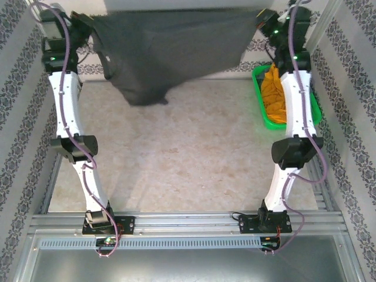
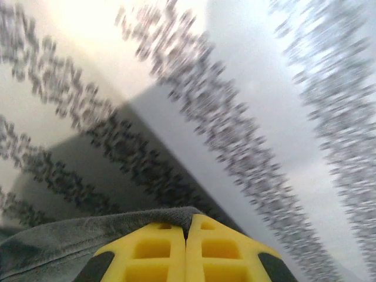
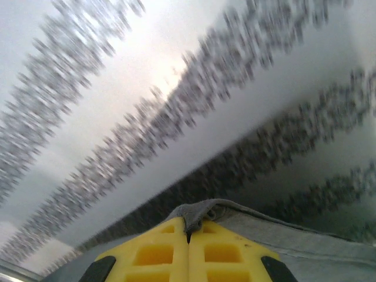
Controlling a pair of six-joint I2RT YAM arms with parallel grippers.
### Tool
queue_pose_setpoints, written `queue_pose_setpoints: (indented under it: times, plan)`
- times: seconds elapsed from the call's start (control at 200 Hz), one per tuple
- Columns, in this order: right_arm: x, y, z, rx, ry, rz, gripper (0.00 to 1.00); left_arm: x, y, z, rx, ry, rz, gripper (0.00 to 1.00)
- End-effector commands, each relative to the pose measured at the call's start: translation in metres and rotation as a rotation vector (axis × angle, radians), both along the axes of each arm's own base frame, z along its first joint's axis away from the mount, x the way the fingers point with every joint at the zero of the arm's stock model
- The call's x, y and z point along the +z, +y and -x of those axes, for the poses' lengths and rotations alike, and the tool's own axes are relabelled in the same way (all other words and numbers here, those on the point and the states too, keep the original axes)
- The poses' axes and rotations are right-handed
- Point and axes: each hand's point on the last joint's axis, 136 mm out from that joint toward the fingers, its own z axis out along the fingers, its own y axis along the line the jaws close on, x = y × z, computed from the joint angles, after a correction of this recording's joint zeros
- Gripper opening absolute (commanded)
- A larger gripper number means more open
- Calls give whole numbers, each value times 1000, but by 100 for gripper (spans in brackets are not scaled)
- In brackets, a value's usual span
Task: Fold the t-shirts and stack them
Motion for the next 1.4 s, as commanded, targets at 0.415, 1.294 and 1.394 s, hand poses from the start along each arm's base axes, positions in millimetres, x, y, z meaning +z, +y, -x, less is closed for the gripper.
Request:
queue_pose_setpoints:
  times: [0.415,1.294,1.394]
  plan:
    - [-270,-21,188,-222,566,43,24,-251,-10,197,176,642,45,32]
    - [-446,48,164,37,1073,121,22,-444,-105,211,-42,1040,95,32]
    - [-458,48,154,34,1149,130,22,-452,-106,201,-50,1058,84,32]
